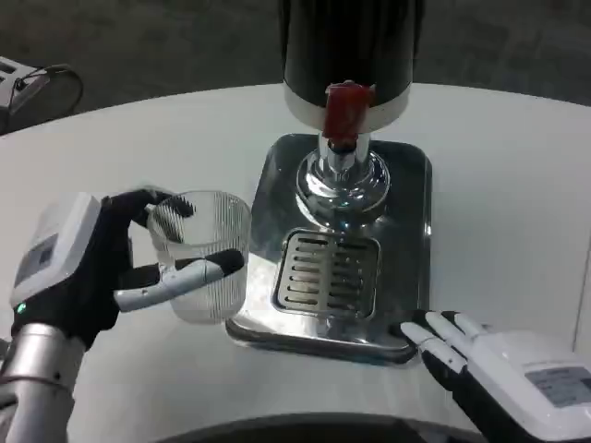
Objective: Grasp the cup under the faucet to collect the drink, then remove the cup.
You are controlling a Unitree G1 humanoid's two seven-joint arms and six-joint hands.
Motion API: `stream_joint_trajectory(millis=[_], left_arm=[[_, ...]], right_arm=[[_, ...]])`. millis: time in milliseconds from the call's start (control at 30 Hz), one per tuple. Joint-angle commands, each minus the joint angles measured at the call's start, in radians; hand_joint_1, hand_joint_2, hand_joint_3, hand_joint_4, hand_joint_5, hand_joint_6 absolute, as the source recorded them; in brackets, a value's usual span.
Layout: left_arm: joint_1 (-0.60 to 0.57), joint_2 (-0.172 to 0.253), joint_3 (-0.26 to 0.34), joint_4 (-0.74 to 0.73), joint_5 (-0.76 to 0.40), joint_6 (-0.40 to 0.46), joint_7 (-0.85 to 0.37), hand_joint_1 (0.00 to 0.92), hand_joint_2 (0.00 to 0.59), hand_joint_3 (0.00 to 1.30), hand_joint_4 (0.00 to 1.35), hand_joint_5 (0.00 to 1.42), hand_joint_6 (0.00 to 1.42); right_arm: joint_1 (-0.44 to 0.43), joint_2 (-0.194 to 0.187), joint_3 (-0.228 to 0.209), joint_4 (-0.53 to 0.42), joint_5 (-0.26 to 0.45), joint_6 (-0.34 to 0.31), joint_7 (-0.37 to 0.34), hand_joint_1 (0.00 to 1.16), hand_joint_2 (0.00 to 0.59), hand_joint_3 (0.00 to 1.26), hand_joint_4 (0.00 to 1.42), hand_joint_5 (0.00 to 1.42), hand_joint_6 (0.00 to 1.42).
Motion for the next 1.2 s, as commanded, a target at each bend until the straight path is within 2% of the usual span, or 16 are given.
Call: stream_joint_trajectory(millis=[33,400,600,867,1067,1200], left_arm=[[-0.085,0.009,-0.039,0.067,0.010,-0.004,0.039,0.416,0.029,1.07,1.15,1.34,1.42],[-0.236,-0.044,-0.199,0.237,0.076,0.009,0.094,0.416,0.028,1.07,1.14,1.34,1.42],[-0.298,-0.054,-0.240,0.312,0.092,0.008,0.117,0.408,0.031,1.07,1.14,1.34,1.42],[-0.372,-0.067,-0.288,0.406,0.107,0.009,0.149,0.405,0.031,1.05,1.12,1.31,1.42],[-0.403,-0.071,-0.317,0.446,0.101,0.003,0.158,0.405,0.031,0.97,1.02,1.24,1.40],[-0.417,-0.078,-0.329,0.460,0.092,0.002,0.150,0.381,0.025,0.86,0.89,1.16,1.35]], right_arm=[[0.022,-0.002,-0.017,-0.020,0.018,-0.018,-0.009,0.29,0.444,0.08,0.00,0.00,0.06],[0.052,-0.018,-0.086,-0.019,0.068,-0.027,-0.016,0.29,0.444,0.08,0.00,0.00,0.06],[0.067,-0.034,-0.126,-0.014,0.102,-0.032,-0.022,0.29,0.444,0.08,0.00,0.00,0.06],[0.073,-0.053,-0.156,-0.004,0.132,-0.030,-0.031,0.29,0.444,0.08,0.00,0.00,0.06],[0.086,-0.055,-0.175,-0.001,0.142,-0.028,-0.038,0.29,0.446,0.09,0.00,0.00,0.05],[0.090,-0.055,-0.181,-0.001,0.145,-0.026,-0.038,0.28,0.449,0.09,0.00,0.00,0.05]])
